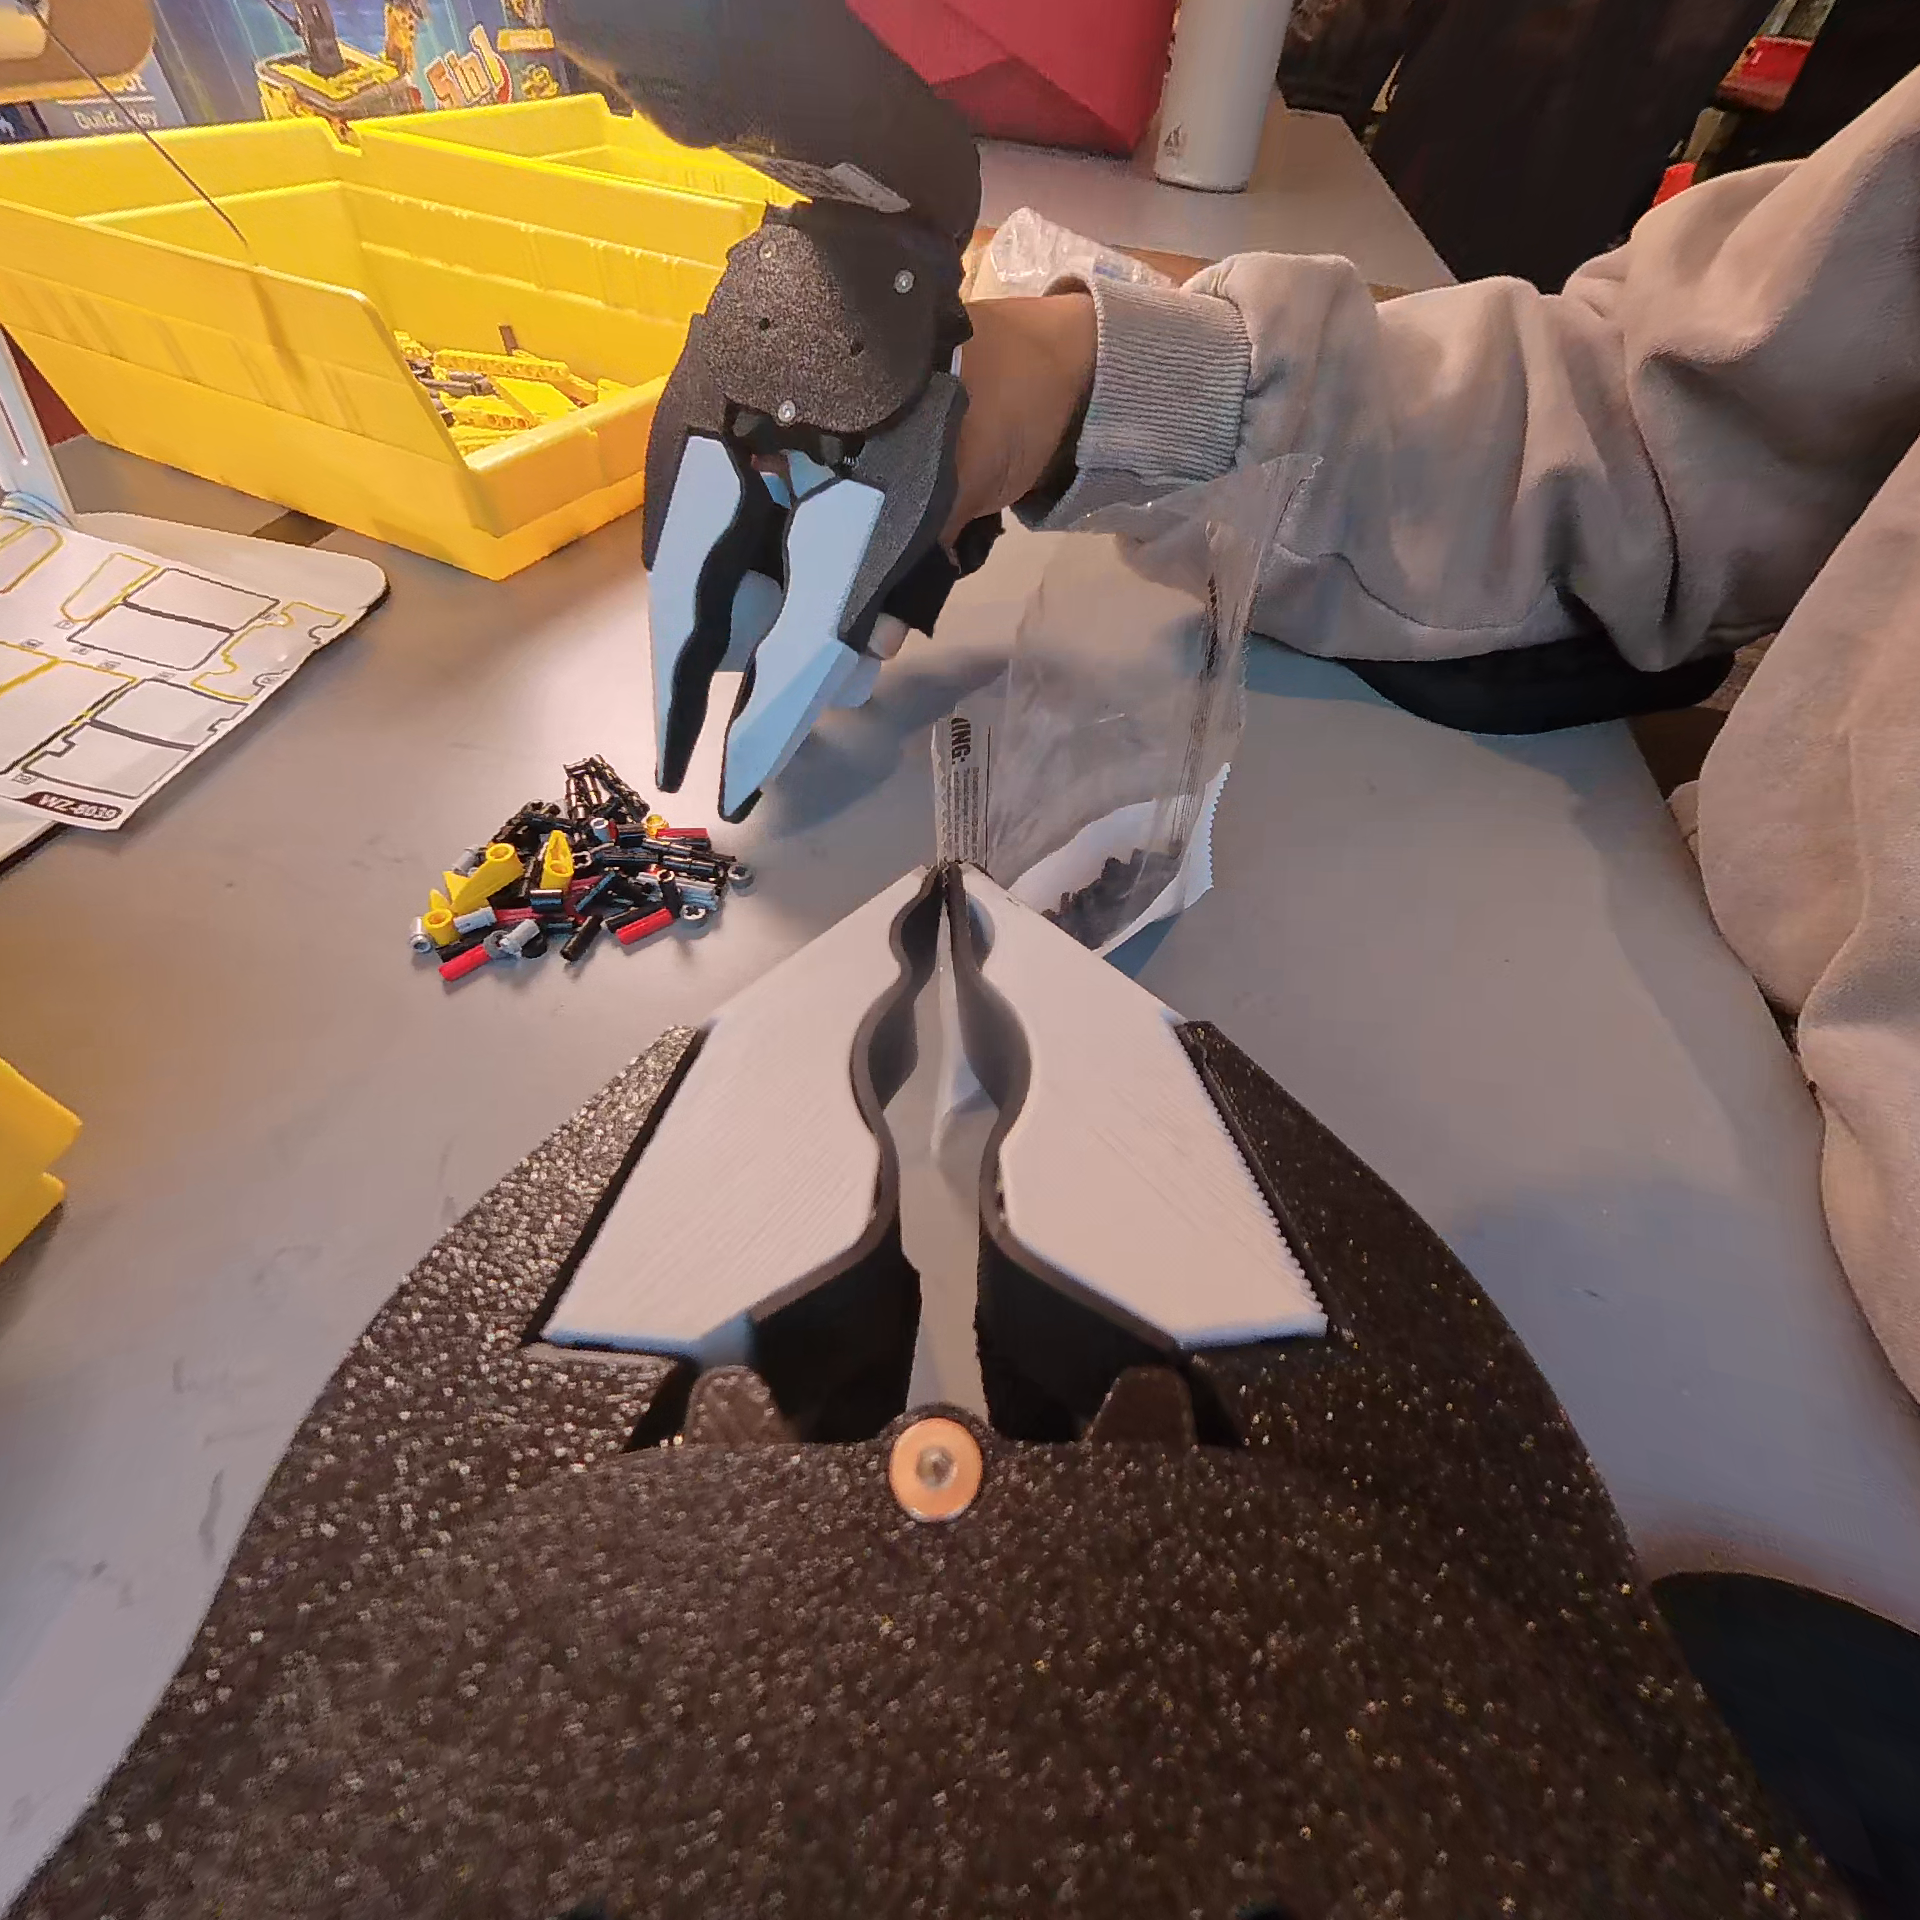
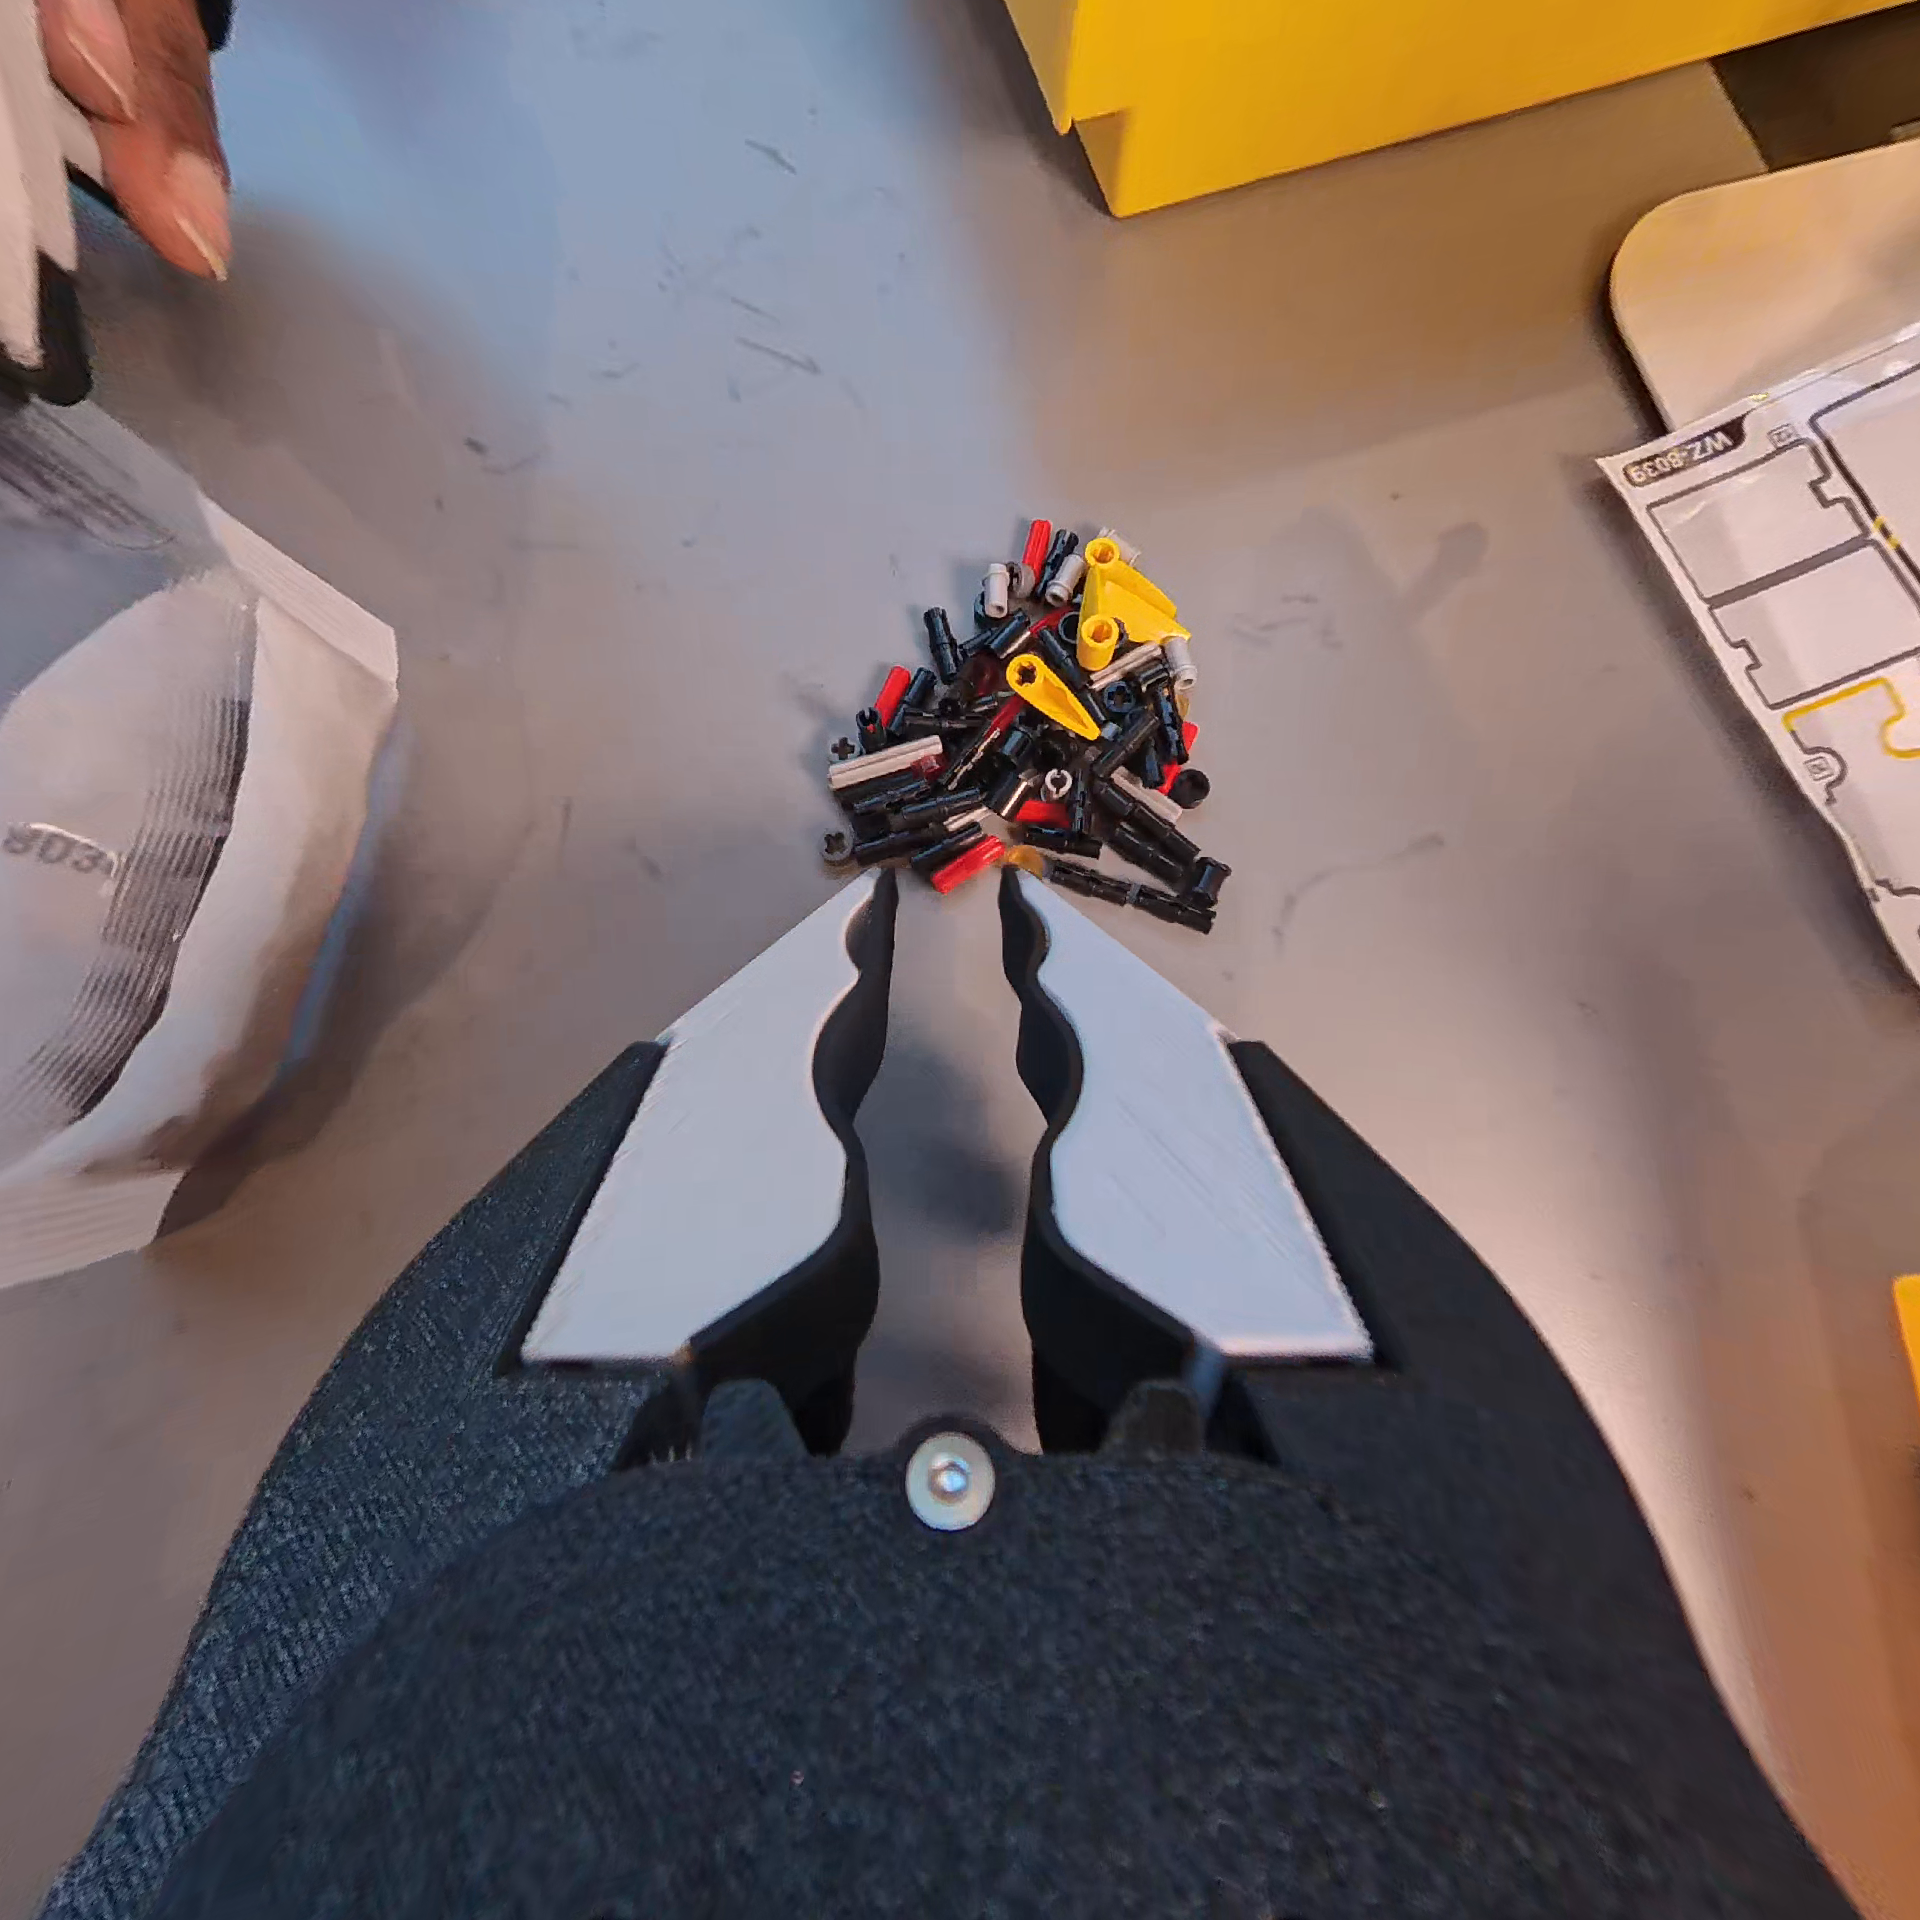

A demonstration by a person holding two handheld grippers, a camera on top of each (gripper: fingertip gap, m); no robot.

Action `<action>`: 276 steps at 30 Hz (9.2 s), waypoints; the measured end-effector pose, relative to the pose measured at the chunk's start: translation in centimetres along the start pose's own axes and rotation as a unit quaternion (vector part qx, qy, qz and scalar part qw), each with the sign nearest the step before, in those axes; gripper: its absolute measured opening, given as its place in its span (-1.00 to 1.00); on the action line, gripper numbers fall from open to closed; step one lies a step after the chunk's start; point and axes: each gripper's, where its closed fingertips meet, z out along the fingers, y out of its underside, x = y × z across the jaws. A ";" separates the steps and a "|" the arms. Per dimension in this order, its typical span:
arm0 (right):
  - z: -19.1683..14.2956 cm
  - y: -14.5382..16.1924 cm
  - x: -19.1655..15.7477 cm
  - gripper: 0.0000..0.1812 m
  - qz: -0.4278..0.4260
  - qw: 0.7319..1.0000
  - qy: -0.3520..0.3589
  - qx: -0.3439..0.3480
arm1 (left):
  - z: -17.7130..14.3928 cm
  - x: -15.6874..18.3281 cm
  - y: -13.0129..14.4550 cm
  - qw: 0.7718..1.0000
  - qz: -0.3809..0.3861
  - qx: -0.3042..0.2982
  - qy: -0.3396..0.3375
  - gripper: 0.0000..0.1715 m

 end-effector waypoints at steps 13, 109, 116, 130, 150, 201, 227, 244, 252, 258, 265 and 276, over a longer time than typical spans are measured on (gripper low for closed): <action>0.7 0.6 0.9 -0.89 -0.001 0.998 0.057 -0.040 | -0.1 0.1 -0.1 1.000 0.003 0.000 -0.001 -1.00; 0.3 1.1 2.5 -0.82 0.080 0.992 0.086 -0.048 | 0.0 -0.1 0.1 1.000 0.000 -0.003 -0.005 -1.00; 0.7 0.7 2.4 -0.83 0.047 0.995 0.075 -0.036 | 0.0 -0.1 0.1 1.000 0.000 -0.003 -0.005 -1.00; -0.3 -0.3 1.2 -0.90 0.028 0.999 -0.010 0.017 | 0.1 -0.2 0.2 1.000 -0.003 -0.001 -0.006 -1.00; -5.8 -5.2 -3.0 -0.80 -0.024 0.995 -0.048 0.083 | 0.0 -0.2 0.1 1.000 -0.001 -0.002 -0.009 -1.00; -4.8 -1.3 2.2 -0.76 0.005 0.998 0.052 0.022 | 0.1 -0.2 0.1 1.000 -0.001 -0.002 -0.007 -1.00; -7.9 -8.1 -11.5 -0.82 -0.108 0.957 -0.216 0.161 | 0.0 -0.2 0.1 1.000 0.000 -0.002 -0.008 -1.00; 1.5 -0.1 -1.2 -0.76 0.023 0.998 0.034 -0.041 | -0.1 -0.3 0.0 1.000 0.001 -0.001 -0.009 -1.00; 1.4 0.0 -0.9 -0.94 0.025 0.999 0.019 -0.022 | -0.1 -0.2 0.0 1.000 0.002 -0.002 -0.009 -1.00; 0.0 -0.6 -0.7 -0.94 0.028 1.000 0.004 0.004 | -0.1 -0.3 0.0 1.000 0.001 -0.001 -0.010 -1.00; -7.5 -9.7 -8.4 -0.94 -0.013 0.969 -0.158 0.191 | -0.1 -0.3 0.1 1.000 0.000 -0.002 -0.011 -1.00; -4.1 -4.1 -3.1 -0.81 0.004 0.995 -0.060 0.075 | 0.0 -0.2 0.1 1.000 0.002 -0.002 -0.008 -1.00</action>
